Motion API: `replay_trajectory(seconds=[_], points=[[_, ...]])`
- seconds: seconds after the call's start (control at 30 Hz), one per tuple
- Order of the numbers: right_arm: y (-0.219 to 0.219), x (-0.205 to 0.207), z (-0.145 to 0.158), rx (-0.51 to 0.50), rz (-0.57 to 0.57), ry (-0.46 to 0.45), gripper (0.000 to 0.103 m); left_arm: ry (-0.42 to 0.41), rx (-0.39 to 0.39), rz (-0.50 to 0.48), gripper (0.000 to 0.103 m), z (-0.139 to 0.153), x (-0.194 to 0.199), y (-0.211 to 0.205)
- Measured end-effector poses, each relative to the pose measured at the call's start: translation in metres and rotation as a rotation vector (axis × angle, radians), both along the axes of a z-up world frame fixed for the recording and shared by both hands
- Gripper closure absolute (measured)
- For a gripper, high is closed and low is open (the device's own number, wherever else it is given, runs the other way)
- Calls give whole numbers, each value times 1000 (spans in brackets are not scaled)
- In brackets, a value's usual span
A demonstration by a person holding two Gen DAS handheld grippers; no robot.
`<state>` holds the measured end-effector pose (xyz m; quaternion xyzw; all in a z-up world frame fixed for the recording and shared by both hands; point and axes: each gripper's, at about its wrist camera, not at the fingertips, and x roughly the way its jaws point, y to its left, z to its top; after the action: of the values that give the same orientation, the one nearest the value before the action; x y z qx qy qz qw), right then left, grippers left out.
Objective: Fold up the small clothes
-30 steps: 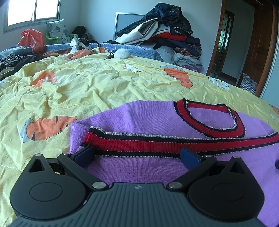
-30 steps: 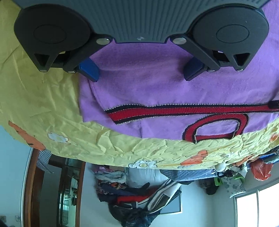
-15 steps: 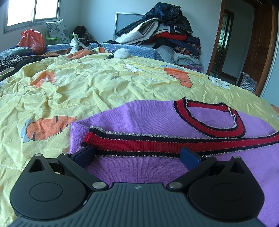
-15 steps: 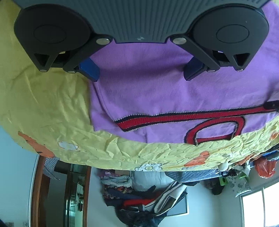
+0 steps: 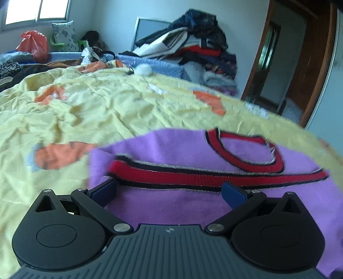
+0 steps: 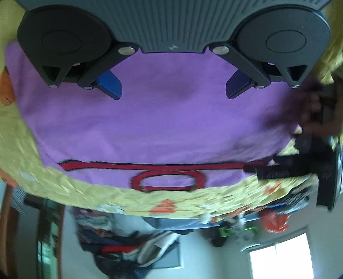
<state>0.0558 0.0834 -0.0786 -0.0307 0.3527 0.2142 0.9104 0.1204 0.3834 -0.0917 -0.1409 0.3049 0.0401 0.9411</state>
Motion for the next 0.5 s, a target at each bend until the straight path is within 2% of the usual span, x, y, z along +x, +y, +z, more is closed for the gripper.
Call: replay_trajectory(seconds=[0.1,0.23,0.37,0.5], points=[[23,-16,-3,-22,74,-14,0,22,-123,-5,0,4,-15,45],[53,-32,-6,-54,165,-44,0,47,-424,-75,0,-3,-21,105],[85,-50,-9,-99,258,-93,0,96,-526,-138,0,-7,-7,127],[105,-61,-9,-133,306,-139,0,203,-645,-204,0,-17,22,123]])
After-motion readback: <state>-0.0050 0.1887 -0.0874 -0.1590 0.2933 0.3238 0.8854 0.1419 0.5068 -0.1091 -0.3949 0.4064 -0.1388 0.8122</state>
